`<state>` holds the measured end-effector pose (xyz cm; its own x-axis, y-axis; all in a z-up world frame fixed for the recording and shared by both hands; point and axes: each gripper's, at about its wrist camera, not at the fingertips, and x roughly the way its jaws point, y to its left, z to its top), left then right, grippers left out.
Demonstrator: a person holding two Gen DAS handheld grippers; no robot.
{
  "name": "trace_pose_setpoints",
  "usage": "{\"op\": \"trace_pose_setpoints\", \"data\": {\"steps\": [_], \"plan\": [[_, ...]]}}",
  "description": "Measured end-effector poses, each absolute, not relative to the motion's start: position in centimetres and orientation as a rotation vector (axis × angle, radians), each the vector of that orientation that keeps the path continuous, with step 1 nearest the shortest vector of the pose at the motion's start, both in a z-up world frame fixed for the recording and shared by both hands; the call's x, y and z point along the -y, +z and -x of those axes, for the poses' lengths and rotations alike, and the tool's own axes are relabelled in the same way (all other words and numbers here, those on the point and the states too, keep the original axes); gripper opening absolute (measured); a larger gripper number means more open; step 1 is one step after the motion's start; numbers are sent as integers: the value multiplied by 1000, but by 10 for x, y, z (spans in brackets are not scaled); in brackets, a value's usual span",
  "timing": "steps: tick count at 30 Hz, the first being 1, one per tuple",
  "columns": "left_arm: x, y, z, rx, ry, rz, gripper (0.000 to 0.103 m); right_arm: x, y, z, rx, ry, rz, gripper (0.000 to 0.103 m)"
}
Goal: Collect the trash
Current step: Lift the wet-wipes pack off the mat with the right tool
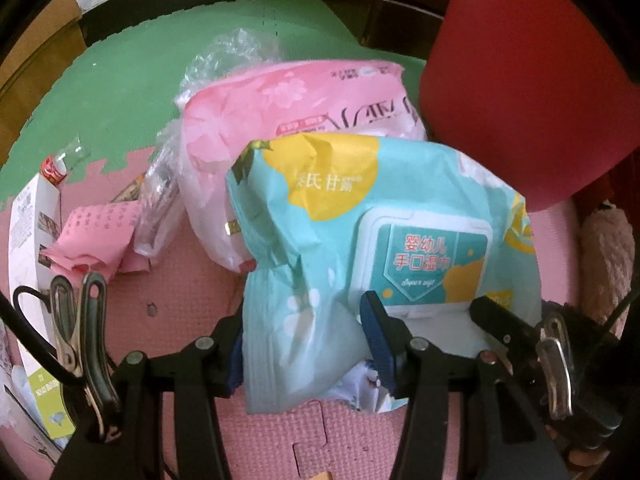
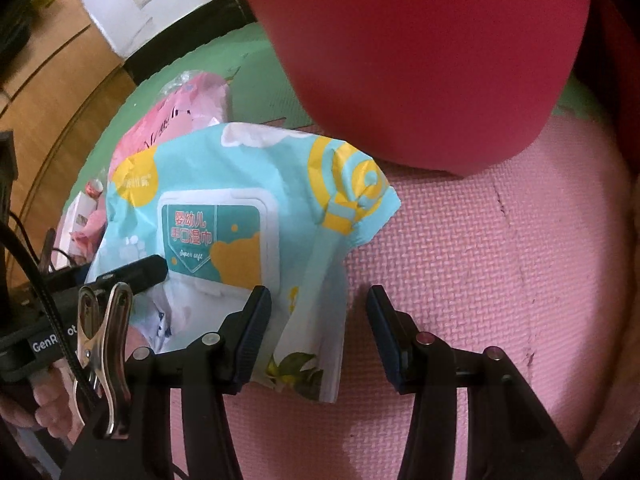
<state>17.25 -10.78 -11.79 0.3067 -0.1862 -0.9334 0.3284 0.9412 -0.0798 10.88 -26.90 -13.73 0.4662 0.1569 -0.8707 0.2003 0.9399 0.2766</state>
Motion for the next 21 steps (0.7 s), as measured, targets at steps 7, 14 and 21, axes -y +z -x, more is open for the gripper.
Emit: {"op": "trace_pose_setpoints", "data": {"steps": [7,14,21], "plan": [[96,-132,-165,-1264,-350,14,53,273,-139,-111,-1078,-5,-412,51],[99,-132,-152,-1250,-348,-43,54,275,-138,-107,-1094,-3,-441,51],[109,-112,-124,-1199,-341,-114,38,275,-136,-98,-1104,-12,-428,27]]}}
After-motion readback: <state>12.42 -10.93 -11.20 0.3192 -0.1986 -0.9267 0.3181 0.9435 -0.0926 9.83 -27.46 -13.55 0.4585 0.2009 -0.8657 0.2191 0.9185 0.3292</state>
